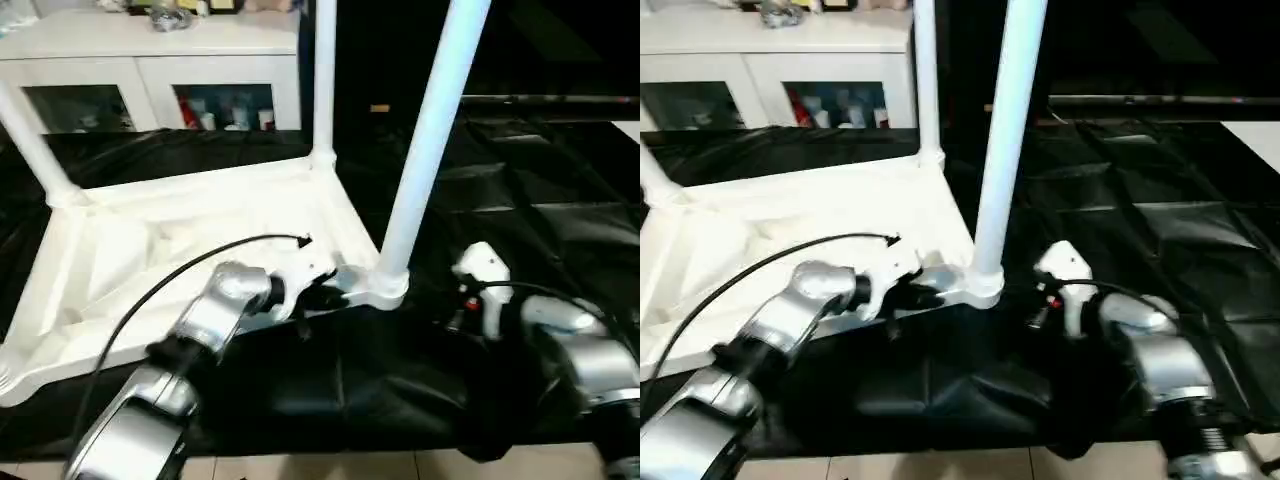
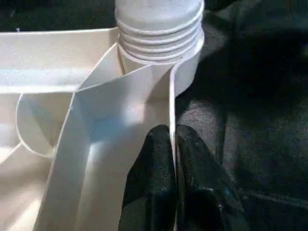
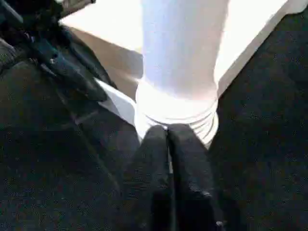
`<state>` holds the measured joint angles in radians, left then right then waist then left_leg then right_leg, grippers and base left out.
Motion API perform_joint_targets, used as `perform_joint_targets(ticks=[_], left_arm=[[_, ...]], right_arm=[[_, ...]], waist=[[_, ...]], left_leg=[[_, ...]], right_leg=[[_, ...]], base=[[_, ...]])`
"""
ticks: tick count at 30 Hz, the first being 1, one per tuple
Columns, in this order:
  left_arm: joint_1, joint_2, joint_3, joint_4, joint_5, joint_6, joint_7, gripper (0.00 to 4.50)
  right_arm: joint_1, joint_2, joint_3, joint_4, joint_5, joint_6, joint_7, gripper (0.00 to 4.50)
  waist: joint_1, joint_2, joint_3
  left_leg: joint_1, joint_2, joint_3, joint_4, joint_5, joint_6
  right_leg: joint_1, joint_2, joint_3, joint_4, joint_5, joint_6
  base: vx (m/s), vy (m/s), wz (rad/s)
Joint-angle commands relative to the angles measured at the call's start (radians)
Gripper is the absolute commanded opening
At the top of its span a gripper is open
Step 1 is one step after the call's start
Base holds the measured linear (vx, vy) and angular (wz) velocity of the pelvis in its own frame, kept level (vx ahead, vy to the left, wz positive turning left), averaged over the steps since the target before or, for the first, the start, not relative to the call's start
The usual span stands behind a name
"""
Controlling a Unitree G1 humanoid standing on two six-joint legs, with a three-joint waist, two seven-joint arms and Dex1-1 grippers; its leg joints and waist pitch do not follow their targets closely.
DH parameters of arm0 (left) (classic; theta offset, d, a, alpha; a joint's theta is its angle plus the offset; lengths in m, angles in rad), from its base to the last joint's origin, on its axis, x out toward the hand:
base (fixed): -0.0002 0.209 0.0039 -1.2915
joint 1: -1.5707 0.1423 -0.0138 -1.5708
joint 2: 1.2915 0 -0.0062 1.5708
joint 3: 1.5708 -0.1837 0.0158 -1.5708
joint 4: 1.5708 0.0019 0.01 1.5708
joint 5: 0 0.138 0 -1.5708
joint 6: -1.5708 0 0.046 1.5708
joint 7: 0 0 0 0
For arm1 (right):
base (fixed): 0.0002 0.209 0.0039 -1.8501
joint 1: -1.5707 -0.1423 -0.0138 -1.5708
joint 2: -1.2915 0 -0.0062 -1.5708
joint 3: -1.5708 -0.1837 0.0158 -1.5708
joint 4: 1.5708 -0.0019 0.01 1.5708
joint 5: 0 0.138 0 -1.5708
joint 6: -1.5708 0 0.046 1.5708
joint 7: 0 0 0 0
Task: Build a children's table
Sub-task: Rotate table base
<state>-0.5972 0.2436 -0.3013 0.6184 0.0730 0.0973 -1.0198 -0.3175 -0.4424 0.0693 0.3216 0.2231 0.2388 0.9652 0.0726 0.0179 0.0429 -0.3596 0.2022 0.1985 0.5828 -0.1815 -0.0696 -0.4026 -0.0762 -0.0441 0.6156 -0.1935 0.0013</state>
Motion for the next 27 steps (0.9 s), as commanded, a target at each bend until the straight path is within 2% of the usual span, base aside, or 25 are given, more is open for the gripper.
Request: perform_joint_targets(ticks=[1, 7, 9, 17, 18, 27], left_arm=[[0.049, -0.003, -0.022, 0.009, -0.027, -0.012, -0.048, 0.0], [0.049, 0.015, -0.022, -0.012, -0.026, -0.008, -0.069, 0.0], [0.049, 0.02, -0.021, -0.012, -0.025, -0.01, -0.072, 0.0], [0.035, 0.045, -0.015, -0.006, -0.021, -0.018, -0.094, 0.0], [0.037, 0.045, -0.014, -0.011, -0.024, -0.013, -0.098, 0.0], [0.05, 0.05, -0.016, -0.028, -0.027, -0.01, -0.11, 0.0]], right_arm=[[-0.018, 0.0, -0.011, -0.013, 0.028, 0.009, 0.007, 0.54], [-0.009, 0.014, -0.001, -0.014, 0.034, 0.001, 0.019, 0.99], [-0.008, 0.017, 0.0, -0.014, 0.027, -0.004, 0.017, 1.27], [-0.018, 0.031, 0.0, 0.007, 0.012, -0.033, -0.012, 1.81], [-0.019, 0.034, 0.0, 0.009, 0.009, -0.037, -0.015, 1.92], [-0.035, 0.069, 0.014, 0.035, -0.005, -0.063, -0.031, 2.8]], waist=[[0.009, -0.038, -0.056], [0.01, -0.037, -0.052], [0.009, -0.037, -0.051], [0.008, -0.036, -0.051], [0.008, -0.04, -0.051], [0.008, -0.043, -0.049]], left_leg=[[-0.005, 0.021, -0.015, -0.055, -0.16, 0.086], [-0.003, 0.023, -0.015, -0.059, -0.184, 0.074], [-0.002, 0.021, -0.014, -0.059, -0.19, 0.07], [-0.002, 0.023, -0.016, -0.062, -0.194, 0.06], [-0.001, 0.023, -0.015, -0.062, -0.196, 0.06], [-0.001, 0.024, -0.015, -0.063, -0.199, 0.056]], right_leg=[[0.046, -0.058, 0.032, -0.087, -0.279, -0.165], [0.043, -0.06, 0.033, -0.092, -0.318, -0.161], [0.042, -0.06, 0.033, -0.094, -0.338, -0.152], [0.041, -0.061, 0.034, -0.093, -0.335, -0.152], [0.041, -0.06, 0.034, -0.093, -0.33, -0.154], [0.04, -0.063, 0.035, -0.092, -0.329, -0.161]], base=[[0.0, 0.0, 0.0], [0.0, 0.0, 0.0], [0.0, 0.0, 0.0], [0.0, 0.0, 0.0], [0.0, 0.0, 0.0], [0.0, 0.0, 0.0]])
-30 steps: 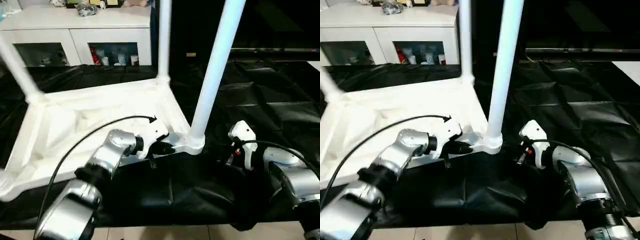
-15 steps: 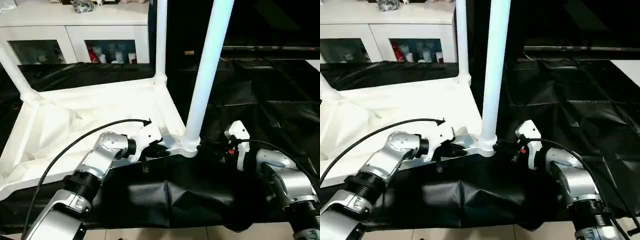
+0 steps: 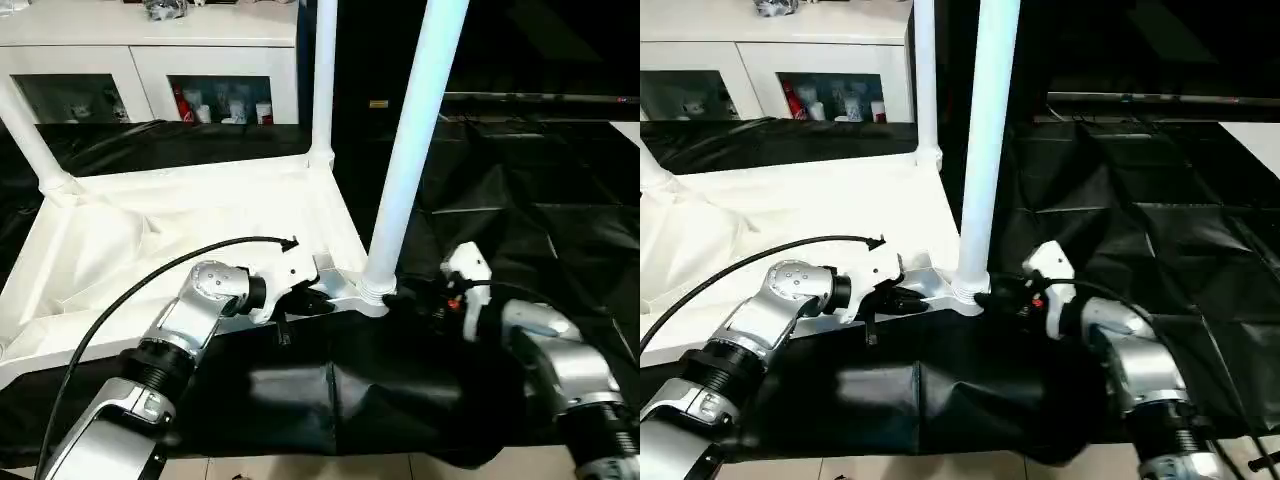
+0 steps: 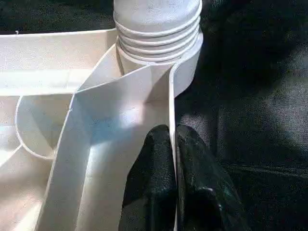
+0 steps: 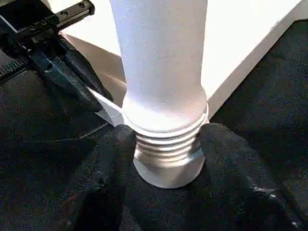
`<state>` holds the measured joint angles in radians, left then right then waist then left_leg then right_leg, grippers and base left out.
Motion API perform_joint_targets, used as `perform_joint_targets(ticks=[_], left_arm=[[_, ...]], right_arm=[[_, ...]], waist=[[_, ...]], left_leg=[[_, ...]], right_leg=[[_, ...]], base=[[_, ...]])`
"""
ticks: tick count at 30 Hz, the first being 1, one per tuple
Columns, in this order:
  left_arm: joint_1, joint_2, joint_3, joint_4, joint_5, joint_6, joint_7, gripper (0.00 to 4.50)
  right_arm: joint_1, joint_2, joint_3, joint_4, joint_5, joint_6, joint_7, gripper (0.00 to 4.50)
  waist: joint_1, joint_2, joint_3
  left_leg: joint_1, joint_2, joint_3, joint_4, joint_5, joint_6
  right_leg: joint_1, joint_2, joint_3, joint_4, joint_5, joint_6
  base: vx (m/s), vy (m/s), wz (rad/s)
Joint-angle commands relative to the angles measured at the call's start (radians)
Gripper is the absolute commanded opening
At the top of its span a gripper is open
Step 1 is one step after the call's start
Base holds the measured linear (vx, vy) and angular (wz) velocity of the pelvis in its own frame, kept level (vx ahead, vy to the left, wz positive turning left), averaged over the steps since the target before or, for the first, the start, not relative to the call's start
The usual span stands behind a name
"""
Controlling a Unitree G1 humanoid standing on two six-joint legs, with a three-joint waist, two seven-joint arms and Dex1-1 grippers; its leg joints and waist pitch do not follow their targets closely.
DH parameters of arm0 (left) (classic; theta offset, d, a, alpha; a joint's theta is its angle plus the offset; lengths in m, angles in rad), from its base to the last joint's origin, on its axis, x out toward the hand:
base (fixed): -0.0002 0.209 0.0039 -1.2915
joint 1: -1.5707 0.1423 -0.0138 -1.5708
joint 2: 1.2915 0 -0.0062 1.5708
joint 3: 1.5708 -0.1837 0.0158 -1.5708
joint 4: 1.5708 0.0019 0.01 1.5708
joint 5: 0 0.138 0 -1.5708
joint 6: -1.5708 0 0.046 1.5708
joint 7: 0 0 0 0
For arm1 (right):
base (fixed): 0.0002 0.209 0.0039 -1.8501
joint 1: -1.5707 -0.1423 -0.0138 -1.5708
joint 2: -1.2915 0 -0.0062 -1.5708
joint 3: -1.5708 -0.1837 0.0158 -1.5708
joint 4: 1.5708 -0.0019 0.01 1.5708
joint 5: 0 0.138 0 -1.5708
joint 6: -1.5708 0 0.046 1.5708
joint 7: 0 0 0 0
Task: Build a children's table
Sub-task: Rotate table base, then rotate leg to tighten
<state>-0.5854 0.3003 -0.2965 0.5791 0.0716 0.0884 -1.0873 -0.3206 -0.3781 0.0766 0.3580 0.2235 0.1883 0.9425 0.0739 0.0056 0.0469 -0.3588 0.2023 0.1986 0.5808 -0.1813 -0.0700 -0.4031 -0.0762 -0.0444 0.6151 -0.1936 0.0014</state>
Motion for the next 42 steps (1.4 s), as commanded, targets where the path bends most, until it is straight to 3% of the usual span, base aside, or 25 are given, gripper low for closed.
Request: perform_joint_targets(ticks=[1, 11, 17, 27, 36, 40, 42], left_arm=[[0.038, -0.006, -0.021, 0.011, -0.025, -0.001, -0.043, 0.0], [0.034, -0.003, -0.023, 0.021, -0.015, -0.011, -0.036, 0.0], [0.036, -0.002, -0.022, 0.019, -0.014, -0.009, -0.034, 0.0], [0.038, 0.005, -0.022, 0.024, -0.013, -0.013, -0.033, 0.0], [0.043, 0.009, -0.015, 0.025, -0.017, -0.008, -0.031, 0.0], [0.04, -0.005, 0.004, 0.035, -0.018, 0.01, 0.015, 0.0], [0.022, -0.046, 0.019, 0.067, -0.009, 0.029, 0.096, 0.0]], right_arm=[[-0.033, 0.009, 0.006, 0.0, -0.005, -0.014, -0.01, 2.91], [-0.064, 0.026, 0.036, 0.047, -0.069, -0.093, -0.05, 3.74], [-0.072, 0.039, 0.032, 0.053, -0.051, -0.108, -0.033, 3.74], [-0.082, 0.044, 0.029, 0.089, -0.05, -0.133, -0.016, 2.85], [-0.081, 0.047, 0.042, 0.117, -0.064, -0.161, -0.009, 2.69], [-0.086, 0.073, 0.019, 0.172, -0.089, -0.185, -0.107, 2.69], [-0.09, 0.128, -0.027, 0.243, -0.103, -0.181, -0.284, 2.69]], waist=[[0.007, -0.03, -0.053], [0.009, -0.028, -0.054], [0.012, -0.03, -0.054], [0.014, -0.031, -0.055], [0.013, -0.033, -0.053], [0.011, -0.033, -0.052], [0.005, -0.036, -0.048]], left_leg=[[-0.001, 0.024, -0.015, -0.062, -0.201, 0.056], [0.002, 0.024, -0.014, -0.061, -0.189, 0.05], [0.001, 0.024, -0.014, -0.061, -0.187, 0.059], [0.001, 0.024, -0.013, -0.061, -0.185, 0.06], [0.0, 0.024, -0.014, -0.062, -0.188, 0.06], [0.001, 0.024, -0.014, -0.064, -0.203, 0.051], [0.002, 0.021, -0.015, -0.066, -0.23, 0.036]], right_leg=[[0.041, -0.062, 0.036, -0.092, -0.331, -0.159], [0.041, -0.062, 0.038, -0.087, -0.291, -0.173], [0.042, -0.062, 0.038, -0.086, -0.286, -0.17], [0.042, -0.063, 0.038, -0.086, -0.287, -0.169], [0.042, -0.063, 0.037, -0.087, -0.304, -0.166], [0.04, -0.062, 0.037, -0.09, -0.326, -0.164], [0.035, -0.064, 0.036, -0.099, -0.396, -0.15]], base=[[0.0, 0.0, 0.0], [0.0, 0.0, 0.0], [0.0, 0.0, 0.0], [0.0, 0.0, 0.0], [0.0, 0.0, 0.0], [0.0, 0.0, 0.0], [0.0, 0.0, 0.0]])
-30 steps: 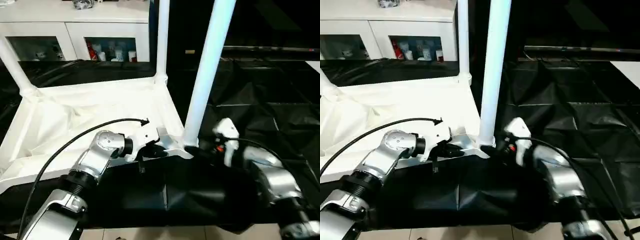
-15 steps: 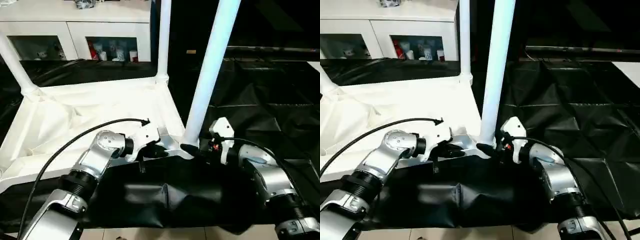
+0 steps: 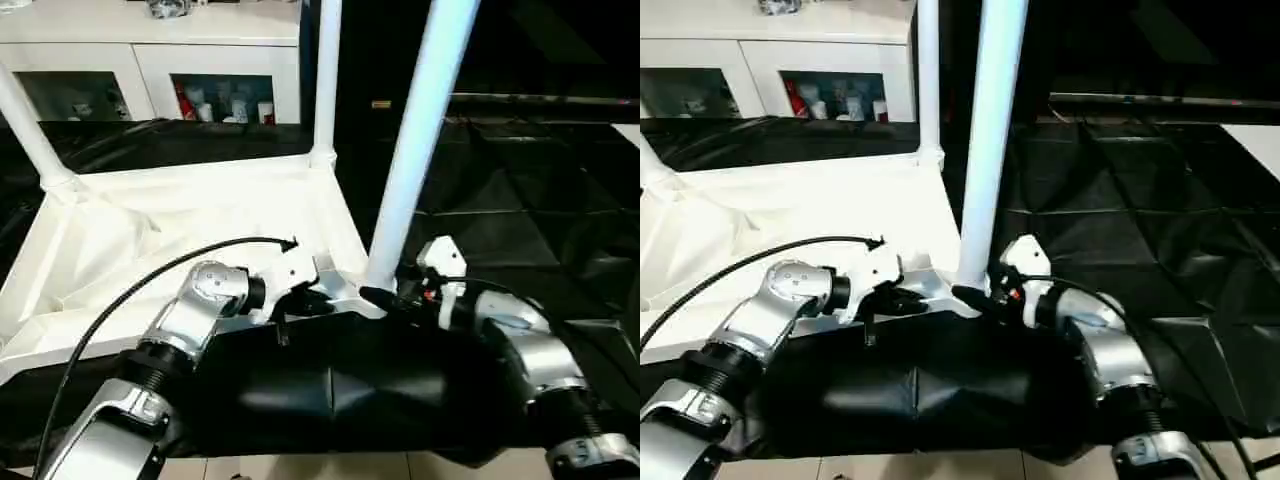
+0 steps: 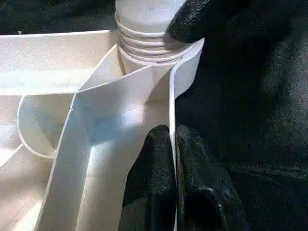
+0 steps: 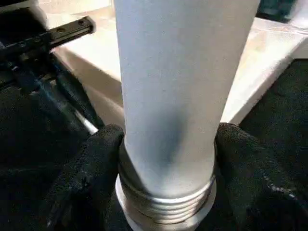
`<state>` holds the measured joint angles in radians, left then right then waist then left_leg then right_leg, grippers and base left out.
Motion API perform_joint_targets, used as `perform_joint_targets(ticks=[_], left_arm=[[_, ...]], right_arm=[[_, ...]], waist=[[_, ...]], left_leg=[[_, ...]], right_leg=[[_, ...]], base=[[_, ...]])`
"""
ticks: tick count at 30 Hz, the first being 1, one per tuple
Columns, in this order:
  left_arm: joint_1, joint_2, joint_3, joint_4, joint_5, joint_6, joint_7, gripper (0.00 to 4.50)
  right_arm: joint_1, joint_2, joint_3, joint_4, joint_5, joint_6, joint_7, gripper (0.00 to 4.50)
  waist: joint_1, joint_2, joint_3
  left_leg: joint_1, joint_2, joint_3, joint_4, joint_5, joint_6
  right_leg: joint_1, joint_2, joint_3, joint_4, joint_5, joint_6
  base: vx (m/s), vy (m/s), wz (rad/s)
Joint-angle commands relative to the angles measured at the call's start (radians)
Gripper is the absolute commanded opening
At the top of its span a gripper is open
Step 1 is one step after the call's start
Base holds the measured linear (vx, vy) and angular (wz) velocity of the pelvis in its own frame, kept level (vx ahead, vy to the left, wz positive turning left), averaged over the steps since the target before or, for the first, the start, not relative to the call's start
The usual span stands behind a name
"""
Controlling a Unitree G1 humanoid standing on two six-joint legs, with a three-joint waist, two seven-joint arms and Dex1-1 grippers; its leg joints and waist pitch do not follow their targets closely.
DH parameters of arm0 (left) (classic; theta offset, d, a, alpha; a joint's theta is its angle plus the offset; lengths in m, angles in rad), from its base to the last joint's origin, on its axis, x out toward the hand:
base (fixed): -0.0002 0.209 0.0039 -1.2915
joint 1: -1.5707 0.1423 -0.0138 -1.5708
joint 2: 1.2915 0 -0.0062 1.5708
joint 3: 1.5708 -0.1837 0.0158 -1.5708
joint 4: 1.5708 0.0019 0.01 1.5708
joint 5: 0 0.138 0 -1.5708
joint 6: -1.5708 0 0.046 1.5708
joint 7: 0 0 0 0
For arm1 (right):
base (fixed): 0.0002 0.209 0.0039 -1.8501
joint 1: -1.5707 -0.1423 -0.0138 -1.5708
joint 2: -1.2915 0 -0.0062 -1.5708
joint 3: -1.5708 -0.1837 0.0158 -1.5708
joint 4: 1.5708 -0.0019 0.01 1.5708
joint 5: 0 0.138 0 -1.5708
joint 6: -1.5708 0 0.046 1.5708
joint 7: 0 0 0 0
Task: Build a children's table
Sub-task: Rotate leg to tighten
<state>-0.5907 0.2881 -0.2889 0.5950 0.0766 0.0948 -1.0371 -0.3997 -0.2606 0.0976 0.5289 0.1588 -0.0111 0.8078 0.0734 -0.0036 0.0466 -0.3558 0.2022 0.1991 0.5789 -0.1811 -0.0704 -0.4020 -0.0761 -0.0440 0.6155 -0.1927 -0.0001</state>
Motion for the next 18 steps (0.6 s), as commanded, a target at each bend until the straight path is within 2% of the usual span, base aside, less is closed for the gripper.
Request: perform_joint_targets(ticks=[1, 2, 3, 5, 6, 7, 8, 9, 10, 11, 13, 15, 16, 18], left_arm=[[0.017, -0.05, 0.015, 0.068, -0.009, 0.027, 0.076, 0.0], [0.012, -0.059, 0.017, 0.078, -0.005, 0.029, 0.095, 0.0], [-0.006, -0.084, 0.02, 0.109, 0.005, 0.036, 0.142, 0.0], [-0.033, -0.117, 0.025, 0.153, 0.014, 0.05, 0.202, 0.0], [-0.042, -0.129, 0.027, 0.169, 0.018, 0.054, 0.225, 0.0], [-0.061, -0.151, 0.034, 0.198, 0.019, 0.059, 0.259, 0.0], [-0.061, -0.151, 0.034, 0.198, 0.019, 0.059, 0.259, 0.0], [-0.108, -0.204, 0.045, 0.269, 0.022, 0.048, 0.345, 0.0], [-0.114, -0.21, 0.045, 0.279, 0.024, 0.042, 0.353, 0.0], [-0.117, -0.212, 0.045, 0.283, 0.025, 0.04, 0.356, 0.0], [-0.138, -0.233, 0.049, 0.316, 0.033, 0.022, 0.371, 0.0], [-0.147, -0.235, 0.052, 0.326, 0.029, 0.014, 0.359, 0.0], [-0.149, -0.235, 0.053, 0.329, 0.026, 0.012, 0.355, 0.0], [-0.142, -0.221, 0.055, 0.313, 0.014, 0.015, 0.316, 0.0]], right_arm=[[-0.011, 0.03, -0.058, 0.088, -0.043, 0.024, -0.202, 2.69], [-0.011, 0.041, -0.064, 0.097, -0.046, 0.028, -0.233, 2.69], [-0.013, 0.07, -0.073, 0.116, -0.058, 0.038, -0.312, 2.68], [-0.024, 0.106, -0.071, 0.132, -0.079, 0.05, -0.398, 2.68], [-0.03, 0.118, -0.069, 0.14, -0.088, 0.052, -0.429, 2.68], [-0.044, 0.146, -0.065, 0.149, -0.098, 0.058, -0.473, 2.68], [-0.044, 0.146, -0.065, 0.149, -0.098, 0.058, -0.473, 2.68], [-0.085, 0.223, -0.042, 0.178, -0.126, 0.072, -0.575, 2.68], [-0.091, 0.234, -0.037, 0.185, -0.13, 0.071, -0.588, 2.68], [-0.094, 0.239, -0.035, 0.189, -0.132, 0.07, -0.593, 2.68], [-0.112, 0.281, -0.005, 0.211, -0.133, 0.05, -0.574, 2.68], [-0.114, 0.289, 0.011, 0.209, -0.142, 0.019, -0.549, 2.68], [-0.113, 0.289, 0.012, 0.207, -0.142, 0.013, -0.545, 2.68], [-0.104, 0.278, -0.01, 0.174, -0.088, 0.005, -0.463, 3.23]], waist=[[0.001, -0.022, -0.046], [0.001, -0.022, -0.046], [-0.006, -0.023, -0.045], [-0.013, -0.022, -0.045], [-0.013, -0.023, -0.046], [-0.013, -0.019, -0.047], [-0.013, -0.019, -0.047], [-0.02, -0.023, -0.045], [-0.018, -0.023, -0.05], [-0.02, -0.026, -0.05], [-0.018, -0.027, -0.049], [-0.016, -0.029, -0.05], [-0.016, -0.029, -0.05], [-0.015, -0.031, -0.05]], left_leg=[[0.002, 0.022, -0.019, -0.068, -0.247, 0.024], [0.002, 0.022, -0.019, -0.068, -0.247, 0.024], [0.006, 0.022, -0.022, -0.071, -0.275, 0.01], [0.011, 0.021, -0.021, -0.072, -0.292, 0.005], [0.012, 0.019, -0.022, -0.073, -0.309, 0.003], [0.012, 0.019, -0.024, -0.074, -0.32, 0.006], [0.012, 0.019, -0.024, -0.074, -0.32, 0.006], [0.013, 0.014, -0.023, -0.074, -0.341, 0.008], [0.016, 0.014, -0.028, -0.076, -0.344, 0.002], [0.012, 0.014, -0.028, -0.077, -0.341, 0.005], [0.012, 0.014, -0.027, -0.076, -0.354, 0.019], [0.007, 0.015, -0.028, -0.078, -0.347, 0.029], [0.009, 0.016, -0.028, -0.078, -0.349, 0.03], [0.007, 0.015, -0.028, -0.078, -0.348, 0.039]], right_leg=[[0.032, -0.065, 0.035, -0.103, -0.446, -0.131], [0.032, -0.065, 0.035, -0.103, -0.446, -0.131], [0.03, -0.064, 0.034, -0.11, -0.49, -0.114], [0.024, -0.06, 0.036, -0.112, -0.479, -0.115], [0.024, -0.06, 0.036, -0.113, -0.489, -0.112], [0.025, -0.062, 0.037, -0.114, -0.49, -0.109], [0.025, -0.062, 0.037, -0.114, -0.49, -0.109], [0.016, -0.058, 0.037, -0.118, -0.504, -0.105], [0.022, -0.061, 0.036, -0.117, -0.504, -0.102], [0.024, -0.061, 0.035, -0.116, -0.5, -0.1], [0.021, -0.064, 0.035, -0.121, -0.505, -0.091], [0.023, -0.067, 0.035, -0.12, -0.499, -0.087], [0.022, -0.068, 0.035, -0.121, -0.501, -0.086], [0.024, -0.068, 0.034, -0.121, -0.511, -0.084]], base=[[0.0, 0.0, 0.0], [0.0, 0.0, 0.0], [0.0, 0.0, 0.0], [0.0, 0.0, 0.0], [0.0, 0.0, 0.0], [0.0, 0.0, 0.0], [0.0, 0.0, 0.0], [0.0, 0.0, 0.0], [0.0, 0.0, 0.0], [0.0, 0.0, 0.0], [0.0, 0.0, 0.0], [0.0, 0.0, 0.0], [0.0, 0.0, 0.0], [0.0, 0.0, 0.0]])
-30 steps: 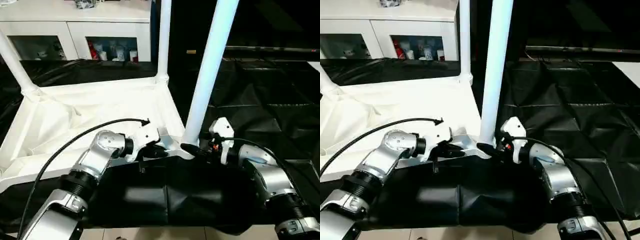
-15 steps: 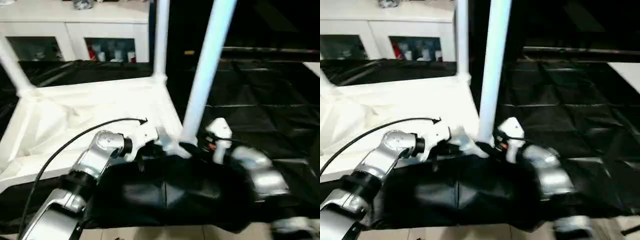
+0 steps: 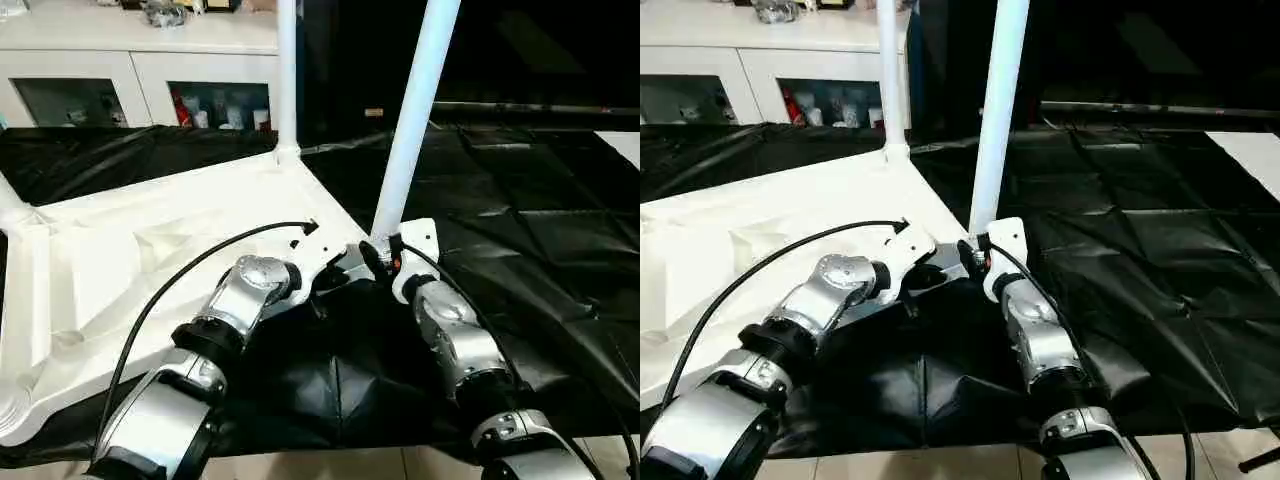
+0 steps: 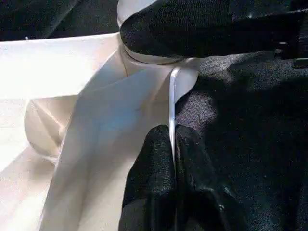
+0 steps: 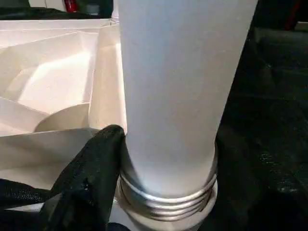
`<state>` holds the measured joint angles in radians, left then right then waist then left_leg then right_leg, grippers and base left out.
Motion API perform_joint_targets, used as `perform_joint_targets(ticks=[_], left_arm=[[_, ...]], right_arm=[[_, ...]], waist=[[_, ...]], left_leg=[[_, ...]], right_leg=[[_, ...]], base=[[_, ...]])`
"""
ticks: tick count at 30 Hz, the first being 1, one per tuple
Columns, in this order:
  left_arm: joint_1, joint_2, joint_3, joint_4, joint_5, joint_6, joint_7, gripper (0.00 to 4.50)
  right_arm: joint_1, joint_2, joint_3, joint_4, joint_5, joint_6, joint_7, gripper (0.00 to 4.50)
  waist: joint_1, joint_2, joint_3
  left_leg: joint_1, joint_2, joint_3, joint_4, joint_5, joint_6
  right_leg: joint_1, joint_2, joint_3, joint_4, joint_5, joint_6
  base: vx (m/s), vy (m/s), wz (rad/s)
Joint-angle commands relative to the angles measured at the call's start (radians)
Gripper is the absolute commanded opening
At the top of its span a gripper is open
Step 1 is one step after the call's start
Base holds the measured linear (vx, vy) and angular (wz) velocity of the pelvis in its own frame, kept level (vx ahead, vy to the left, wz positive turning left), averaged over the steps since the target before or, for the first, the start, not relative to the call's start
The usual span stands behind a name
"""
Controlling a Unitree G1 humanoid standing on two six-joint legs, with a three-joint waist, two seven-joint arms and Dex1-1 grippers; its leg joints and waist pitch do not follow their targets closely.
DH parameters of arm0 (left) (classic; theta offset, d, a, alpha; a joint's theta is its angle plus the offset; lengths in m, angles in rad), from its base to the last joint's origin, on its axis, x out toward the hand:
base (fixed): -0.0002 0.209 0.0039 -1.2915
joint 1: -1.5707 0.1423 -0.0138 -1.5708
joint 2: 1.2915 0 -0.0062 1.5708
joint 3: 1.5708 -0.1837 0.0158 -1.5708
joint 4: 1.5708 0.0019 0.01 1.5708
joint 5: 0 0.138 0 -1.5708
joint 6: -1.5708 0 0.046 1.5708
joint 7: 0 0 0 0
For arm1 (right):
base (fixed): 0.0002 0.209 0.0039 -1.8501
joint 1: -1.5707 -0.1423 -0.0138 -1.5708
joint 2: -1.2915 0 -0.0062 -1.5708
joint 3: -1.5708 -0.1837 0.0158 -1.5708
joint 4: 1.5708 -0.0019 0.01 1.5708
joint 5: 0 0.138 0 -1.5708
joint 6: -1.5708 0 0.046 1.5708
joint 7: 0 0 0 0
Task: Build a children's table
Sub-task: Rotate leg to tighten
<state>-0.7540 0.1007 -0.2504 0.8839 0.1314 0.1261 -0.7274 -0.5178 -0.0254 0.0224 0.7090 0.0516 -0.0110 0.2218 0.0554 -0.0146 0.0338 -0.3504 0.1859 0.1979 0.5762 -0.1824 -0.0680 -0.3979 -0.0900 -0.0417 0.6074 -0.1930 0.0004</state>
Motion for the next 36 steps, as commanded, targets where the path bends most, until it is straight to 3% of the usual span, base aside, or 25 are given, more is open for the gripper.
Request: perform_joint_targets(ticks=[1, 2, 4, 6, 8, 9, 10, 18, 20, 23, 27, 30, 31, 36], left_arm=[[0.021, -0.031, 0.018, 0.025, -0.042, -0.018, 0.001, 0.0], [0.022, -0.025, 0.02, 0.025, -0.044, -0.022, -0.011, 0.0], [0.026, -0.003, 0.028, 0.022, -0.054, -0.039, -0.05, 0.0], [0.037, 0.019, 0.028, 0.006, -0.064, -0.056, -0.102, 0.0], [0.046, 0.035, 0.027, -0.009, -0.073, -0.073, -0.145, 0.0], [0.072, 0.064, 0.023, -0.054, -0.098, -0.086, -0.239, 0.0], [0.08, 0.073, 0.021, -0.07, -0.106, -0.085, -0.269, 0.0], [0.157, 0.163, -0.001, -0.237, -0.186, -0.04, -0.516, 0.0], [0.171, 0.179, 0.0, -0.27, -0.201, -0.021, -0.545, 0.0], [0.178, 0.185, 0.004, -0.284, -0.202, -0.015, -0.557, 0.0], [0.18, 0.189, 0.013, -0.285, -0.194, -0.012, -0.553, 0.0], [0.18, 0.192, 0.017, -0.289, -0.193, -0.007, -0.542, 0.0], [0.18, 0.192, 0.017, -0.289, -0.192, -0.007, -0.539, 0.0], [0.179, 0.194, 0.021, -0.287, -0.188, -0.008, -0.53, 0.0]], right_arm=[[0.015, 0.039, 0.062, -0.011, 0.024, 0.0, 0.135, 3.23], [0.015, 0.028, 0.057, -0.018, 0.026, -0.008, 0.151, 3.37], [0.013, -0.023, 0.05, -0.047, 0.039, -0.011, 0.211, 3.47], [0.021, -0.071, 0.052, -0.091, 0.065, 0.029, 0.296, 3.65], [0.029, -0.11, 0.065, -0.116, 0.065, 0.044, 0.347, 3.77], [0.052, -0.188, 0.09, -0.173, 0.076, 0.074, 0.463, 3.77], [0.059, -0.208, 0.094, -0.19, 0.08, 0.082, 0.496, 3.77], [0.109, -0.339, 0.108, -0.306, 0.141, 0.153, 0.737, 3.77], [0.113, -0.353, 0.116, -0.319, 0.156, 0.165, 0.763, 3.77], [0.115, -0.36, 0.121, -0.323, 0.155, 0.169, 0.785, 3.77], [0.115, -0.369, 0.139, -0.308, 0.132, 0.161, 0.806, 3.33], [0.117, -0.374, 0.149, -0.309, 0.126, 0.159, 0.816, 3.25], [0.117, -0.375, 0.15, -0.309, 0.125, 0.159, 0.817, 3.25], [0.119, -0.384, 0.165, -0.297, 0.1, 0.134, 0.812, 3.25]], waist=[[0.004, -0.02, -0.039], [0.004, -0.02, -0.039], [0.008, -0.023, -0.043], [0.011, -0.025, -0.044], [0.015, -0.024, -0.044], [0.018, -0.025, -0.046], [0.019, -0.023, -0.046], [0.029, -0.016, -0.05], [0.033, -0.016, -0.047], [0.036, -0.017, -0.045], [0.034, -0.018, -0.044], [0.034, -0.018, -0.045], [0.034, -0.026, -0.045], [0.035, -0.025, -0.044]], left_leg=[[0.0, 0.032, -0.027, -0.075, -0.337, 0.043], [0.0, 0.032, -0.027, -0.075, -0.337, 0.043], [-0.007, 0.034, -0.024, -0.073, -0.285, 0.062], [-0.011, 0.033, -0.022, -0.07, -0.254, 0.077], [-0.013, 0.035, -0.02, -0.069, -0.236, 0.086], [-0.013, 0.036, -0.019, -0.067, -0.217, 0.092], [-0.015, 0.036, -0.02, -0.067, -0.206, 0.096], [-0.008, 0.046, -0.013, -0.061, -0.143, 0.113], [-0.007, 0.046, -0.011, -0.061, -0.161, 0.108], [-0.006, 0.045, -0.011, -0.063, -0.187, 0.089], [-0.006, 0.044, -0.013, -0.065, -0.196, 0.069], [-0.006, 0.044, -0.014, -0.065, -0.184, 0.069], [-0.007, 0.043, -0.013, -0.064, -0.179, 0.072], [-0.008, 0.042, -0.013, -0.062, -0.17, 0.078]], right_leg=[[0.022, -0.056, 0.033, -0.113, -0.5, -0.086], [0.022, -0.056, 0.033, -0.113, -0.5, -0.086], [0.029, -0.055, 0.033, -0.103, -0.413, -0.11], [0.035, -0.052, 0.032, -0.097, -0.353, -0.133], [0.037, -0.054, 0.032, -0.095, -0.335, -0.139], [0.04, -0.055, 0.032, -0.092, -0.308, -0.148], [0.041, -0.055, 0.031, -0.09, -0.292, -0.153], [0.04, -0.049, 0.032, -0.066, -0.111, -0.236], [0.04, -0.048, 0.031, -0.065, -0.115, -0.246], [0.039, -0.053, 0.032, -0.072, -0.172, -0.228], [0.039, -0.054, 0.033, -0.077, -0.231, -0.201], [0.039, -0.053, 0.033, -0.074, -0.208, -0.203], [0.04, -0.052, 0.033, -0.074, -0.202, -0.203], [0.04, -0.054, 0.033, -0.073, -0.206, -0.198]], base=[[0.0, 0.0, 0.0], [0.0, 0.0, 0.0], [0.0, 0.0, 0.0], [0.0, 0.0, 0.0], [0.0, 0.0, 0.0], [0.0, 0.0, 0.0], [0.0, 0.0, 0.0], [0.0, 0.0, 0.0], [0.0, 0.0, 0.0], [0.0, 0.0, 0.0], [0.0, 0.0, 0.0], [0.0, 0.0, 0.0], [0.0, 0.0, 0.0], [0.0, 0.0, 0.0]])
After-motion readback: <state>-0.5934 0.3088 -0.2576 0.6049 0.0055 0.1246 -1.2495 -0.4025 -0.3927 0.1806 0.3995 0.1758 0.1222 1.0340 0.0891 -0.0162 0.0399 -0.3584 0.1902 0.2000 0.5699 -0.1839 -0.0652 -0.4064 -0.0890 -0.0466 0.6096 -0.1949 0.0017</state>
